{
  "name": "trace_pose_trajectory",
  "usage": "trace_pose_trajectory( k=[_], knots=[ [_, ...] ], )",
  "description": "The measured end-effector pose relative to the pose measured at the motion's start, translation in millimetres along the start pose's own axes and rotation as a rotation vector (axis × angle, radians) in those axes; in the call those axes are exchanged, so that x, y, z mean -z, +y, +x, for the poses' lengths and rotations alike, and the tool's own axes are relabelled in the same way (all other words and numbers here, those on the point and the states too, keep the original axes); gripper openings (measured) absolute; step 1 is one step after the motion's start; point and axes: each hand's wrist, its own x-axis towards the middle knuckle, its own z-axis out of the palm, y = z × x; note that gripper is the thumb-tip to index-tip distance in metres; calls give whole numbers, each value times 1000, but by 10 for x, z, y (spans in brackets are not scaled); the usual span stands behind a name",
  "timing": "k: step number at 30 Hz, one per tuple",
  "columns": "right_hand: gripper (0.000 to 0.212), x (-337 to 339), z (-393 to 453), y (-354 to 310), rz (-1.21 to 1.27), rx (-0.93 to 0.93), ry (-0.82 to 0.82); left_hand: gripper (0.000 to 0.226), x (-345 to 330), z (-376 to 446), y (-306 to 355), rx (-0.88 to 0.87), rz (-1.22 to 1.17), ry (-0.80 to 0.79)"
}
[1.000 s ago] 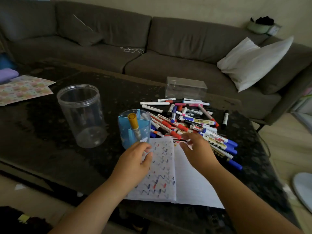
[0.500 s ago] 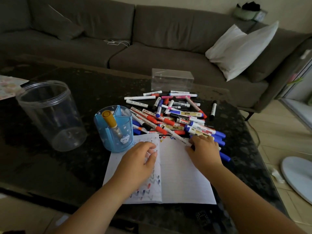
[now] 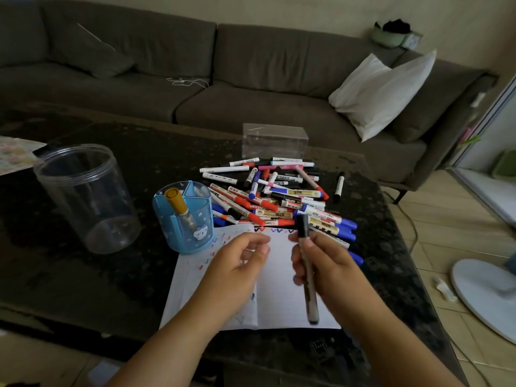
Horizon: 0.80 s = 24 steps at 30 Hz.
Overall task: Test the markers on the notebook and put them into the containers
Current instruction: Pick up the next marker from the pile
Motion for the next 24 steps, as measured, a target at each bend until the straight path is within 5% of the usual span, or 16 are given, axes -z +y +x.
trace_pose_trajectory(
  k=[6, 12, 17, 24],
  knots=[
    [30, -148, -338, -45, 341, -183, -233, 30, -97, -178, 225, 117, -668, -259],
    [33, -183, -489, -56, 544, -238, -426, 27, -63, -326, 278, 118, -934, -337],
    [34, -294, -498, -92, 170, -125, -205, 25, -109, -324, 341, 130, -845, -143],
    [29, -220, -405, 105, -820, 220, 11, 23, -157, -176, 236, 277, -640, 111]
  ],
)
